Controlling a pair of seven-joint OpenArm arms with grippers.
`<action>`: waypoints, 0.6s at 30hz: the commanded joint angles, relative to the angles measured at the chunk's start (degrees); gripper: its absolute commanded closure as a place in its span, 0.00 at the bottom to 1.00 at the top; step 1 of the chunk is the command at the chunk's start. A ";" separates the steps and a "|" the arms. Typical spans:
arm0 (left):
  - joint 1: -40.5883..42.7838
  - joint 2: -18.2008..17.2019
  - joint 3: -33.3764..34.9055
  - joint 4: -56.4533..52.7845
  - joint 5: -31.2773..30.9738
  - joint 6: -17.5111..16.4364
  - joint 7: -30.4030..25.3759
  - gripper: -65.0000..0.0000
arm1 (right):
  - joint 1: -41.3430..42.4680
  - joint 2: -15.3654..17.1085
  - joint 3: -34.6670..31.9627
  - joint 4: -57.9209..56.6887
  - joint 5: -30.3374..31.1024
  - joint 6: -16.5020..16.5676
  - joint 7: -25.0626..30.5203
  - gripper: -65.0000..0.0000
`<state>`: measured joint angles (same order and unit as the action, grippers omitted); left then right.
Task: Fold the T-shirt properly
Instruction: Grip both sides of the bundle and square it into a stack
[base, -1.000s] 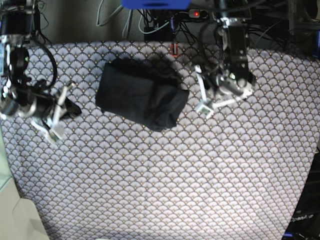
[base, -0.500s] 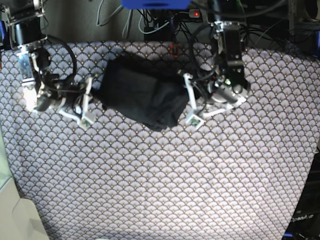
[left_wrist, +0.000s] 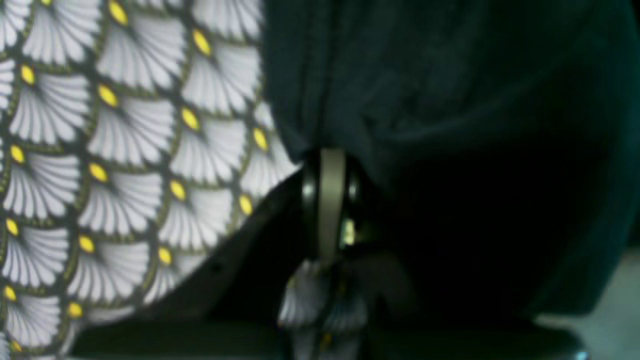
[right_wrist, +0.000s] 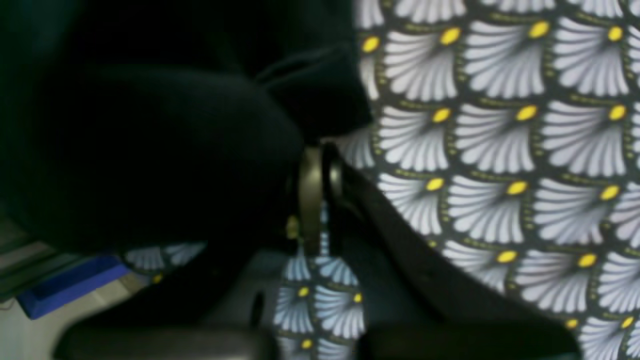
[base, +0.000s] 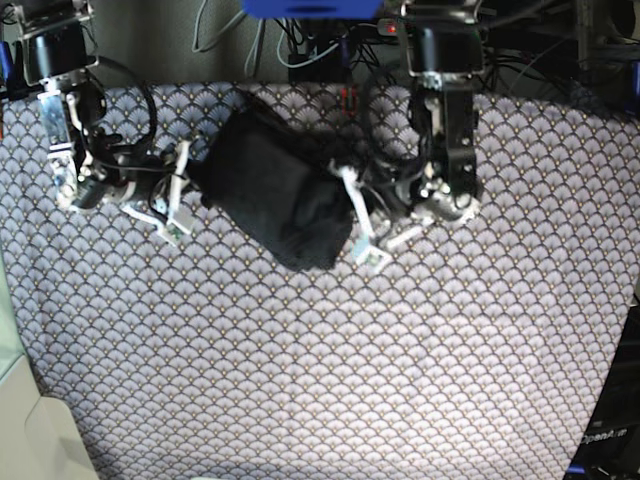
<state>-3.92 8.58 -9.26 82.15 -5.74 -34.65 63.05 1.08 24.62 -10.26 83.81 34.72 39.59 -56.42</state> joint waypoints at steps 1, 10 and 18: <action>-1.48 0.42 0.25 0.18 -3.10 1.38 -2.43 1.00 | -0.33 0.13 0.11 0.72 0.75 0.41 -0.15 0.99; -7.99 0.42 0.33 -7.03 -16.55 8.94 -9.64 1.00 | -6.75 -1.37 0.11 5.82 0.84 0.41 -0.15 0.99; -9.83 0.42 -0.02 -7.38 -18.66 9.03 -10.26 1.00 | -12.11 0.04 0.90 14.08 0.66 0.41 0.03 0.99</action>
<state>-12.38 8.60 -9.32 73.41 -23.18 -25.23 53.71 -11.18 23.73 -10.00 97.03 34.92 39.75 -56.93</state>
